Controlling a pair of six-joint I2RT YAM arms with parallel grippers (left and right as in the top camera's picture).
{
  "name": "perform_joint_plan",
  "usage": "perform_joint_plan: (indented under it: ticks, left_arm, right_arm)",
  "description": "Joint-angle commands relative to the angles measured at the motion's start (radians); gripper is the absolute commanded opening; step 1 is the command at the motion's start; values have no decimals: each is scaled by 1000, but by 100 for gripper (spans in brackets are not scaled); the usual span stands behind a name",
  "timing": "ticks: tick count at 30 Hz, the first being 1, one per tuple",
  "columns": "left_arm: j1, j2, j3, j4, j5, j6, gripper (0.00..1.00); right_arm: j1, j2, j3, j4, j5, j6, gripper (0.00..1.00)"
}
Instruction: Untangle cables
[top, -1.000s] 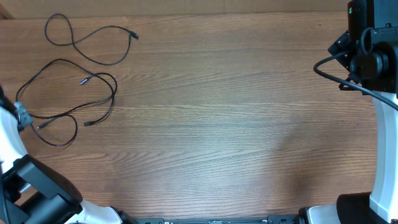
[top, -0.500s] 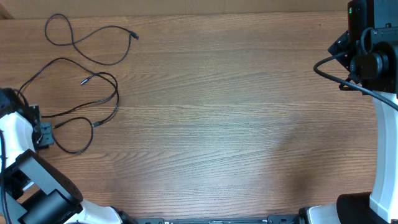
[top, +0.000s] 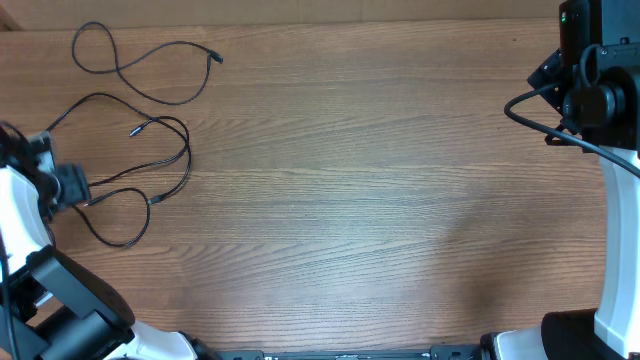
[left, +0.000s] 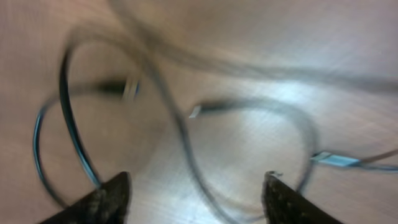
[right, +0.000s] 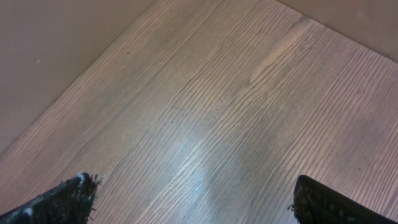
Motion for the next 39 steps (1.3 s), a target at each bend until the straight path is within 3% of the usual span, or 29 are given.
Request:
perform_joint_plan:
  ticks: [1,5,7,8,13,18,24,29,39]
  left_arm:
    - [-18,-61,98,-6,224,-43,75]
    - [-18,-69,101,-10,413,-43,89]
    - [-20,-68,101,-69,513,-43,93]
    - [-21,-68,101,-103,553,-43,100]
    - [-53,-67,100,-226,620,-45,99]
    - [-125,-67,100,-243,648,-199,100]
    - [-309,-68,100,-300,446,-226,100]
    - [-510,-67,100,-289,66,-560,100]
    - [-653,-67,100,-245,49,-586,100]
  right_arm:
    - [0,-2,-5,2,6,-11,100]
    - [0,-2,-5,2,6,-11,100]
    - [0,-2,-5,2,6,-11,100]
    - [0,-2,-5,2,6,-11,100]
    - [0,-2,-5,2,6,-11,100]
    - [0,-2,-5,2,6,-11,100]
    - [0,-2,-5,2,6,-11,100]
    - [0,-2,-5,2,6,-11,100]
    - [0,-2,-5,2,6,-11,100]
